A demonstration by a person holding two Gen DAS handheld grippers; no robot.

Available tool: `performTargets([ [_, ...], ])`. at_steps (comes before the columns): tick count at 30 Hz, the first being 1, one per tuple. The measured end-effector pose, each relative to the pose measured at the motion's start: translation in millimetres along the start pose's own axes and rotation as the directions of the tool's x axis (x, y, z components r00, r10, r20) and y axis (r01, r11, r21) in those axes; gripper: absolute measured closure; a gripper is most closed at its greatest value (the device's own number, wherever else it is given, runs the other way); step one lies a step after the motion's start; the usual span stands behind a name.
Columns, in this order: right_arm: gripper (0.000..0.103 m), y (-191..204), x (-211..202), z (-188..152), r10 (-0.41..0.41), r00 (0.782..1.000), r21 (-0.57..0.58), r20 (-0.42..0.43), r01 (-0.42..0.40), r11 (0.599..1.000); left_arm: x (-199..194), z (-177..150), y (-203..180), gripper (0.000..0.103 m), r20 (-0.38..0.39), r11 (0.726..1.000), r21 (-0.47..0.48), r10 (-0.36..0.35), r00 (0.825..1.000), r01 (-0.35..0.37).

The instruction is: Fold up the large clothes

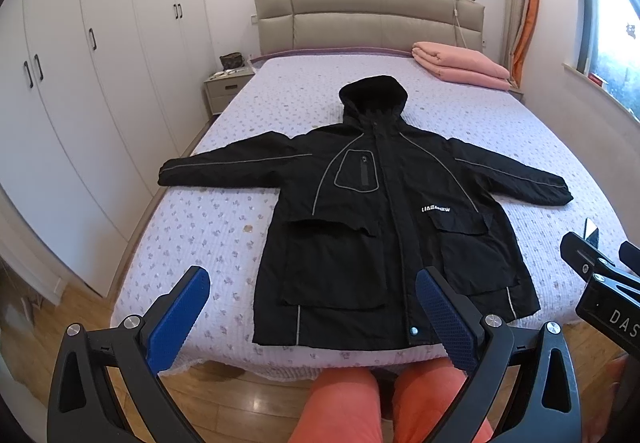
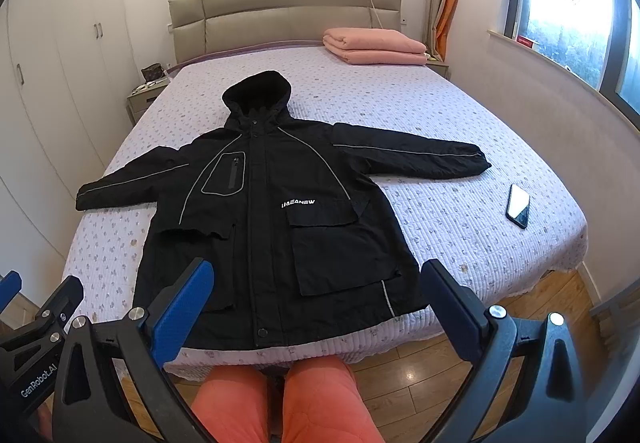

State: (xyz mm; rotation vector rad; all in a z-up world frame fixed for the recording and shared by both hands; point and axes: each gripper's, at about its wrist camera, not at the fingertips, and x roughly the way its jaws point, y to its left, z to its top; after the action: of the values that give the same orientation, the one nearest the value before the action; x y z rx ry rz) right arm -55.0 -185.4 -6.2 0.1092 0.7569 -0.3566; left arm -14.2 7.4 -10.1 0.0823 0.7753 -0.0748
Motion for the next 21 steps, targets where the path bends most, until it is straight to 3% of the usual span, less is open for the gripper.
performTargets([
  [21,0.000,10,-20,6,-0.010,0.999,-0.037,0.037,0.012,0.999,-17,1,10,0.000,0.046,0.999,-0.015,-0.037,0.998,0.038],
])
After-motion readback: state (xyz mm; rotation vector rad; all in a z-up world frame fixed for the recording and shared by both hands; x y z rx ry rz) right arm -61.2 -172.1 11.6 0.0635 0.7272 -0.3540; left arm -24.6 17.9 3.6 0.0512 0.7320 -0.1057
